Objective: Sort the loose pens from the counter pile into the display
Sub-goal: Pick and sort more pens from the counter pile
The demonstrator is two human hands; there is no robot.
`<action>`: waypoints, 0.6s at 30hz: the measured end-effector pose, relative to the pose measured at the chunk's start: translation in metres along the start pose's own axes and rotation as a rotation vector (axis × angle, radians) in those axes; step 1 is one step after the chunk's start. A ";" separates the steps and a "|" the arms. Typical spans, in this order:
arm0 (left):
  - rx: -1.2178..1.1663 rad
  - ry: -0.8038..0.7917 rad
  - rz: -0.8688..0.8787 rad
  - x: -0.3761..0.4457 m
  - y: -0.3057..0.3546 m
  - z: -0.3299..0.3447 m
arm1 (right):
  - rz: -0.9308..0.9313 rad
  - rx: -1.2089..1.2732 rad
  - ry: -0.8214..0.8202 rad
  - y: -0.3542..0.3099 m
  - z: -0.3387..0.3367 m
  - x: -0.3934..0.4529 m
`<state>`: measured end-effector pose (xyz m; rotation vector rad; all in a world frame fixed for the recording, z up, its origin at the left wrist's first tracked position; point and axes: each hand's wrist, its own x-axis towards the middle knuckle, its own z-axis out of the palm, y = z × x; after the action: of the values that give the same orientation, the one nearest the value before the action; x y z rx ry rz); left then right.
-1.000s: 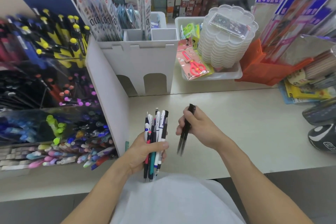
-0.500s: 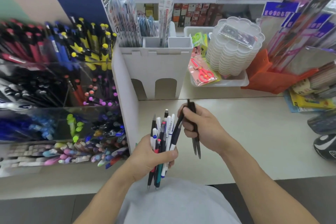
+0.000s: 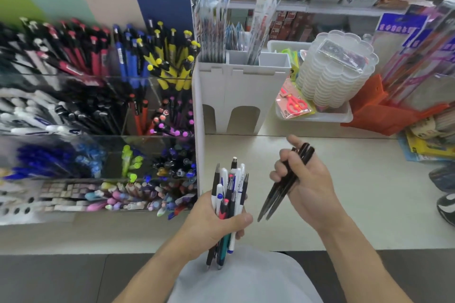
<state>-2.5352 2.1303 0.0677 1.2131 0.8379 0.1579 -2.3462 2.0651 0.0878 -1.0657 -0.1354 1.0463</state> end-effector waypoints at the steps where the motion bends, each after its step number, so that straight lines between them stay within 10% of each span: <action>1: -0.031 -0.004 -0.003 -0.002 0.000 -0.002 | 0.025 0.041 -0.005 0.007 0.005 -0.005; 7: -0.336 -0.027 0.027 -0.018 0.006 -0.019 | -0.027 0.124 -0.046 0.020 0.056 -0.018; 13: -0.530 -0.049 0.157 -0.050 0.027 -0.047 | -0.418 -0.594 -0.039 0.028 0.107 -0.025; 18: -0.620 0.177 0.211 -0.067 0.038 -0.075 | -0.340 -0.637 -0.115 0.013 0.158 -0.023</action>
<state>-2.6183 2.1665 0.1264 0.7019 0.7336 0.6553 -2.4538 2.1512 0.1692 -1.4863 -0.7564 0.7638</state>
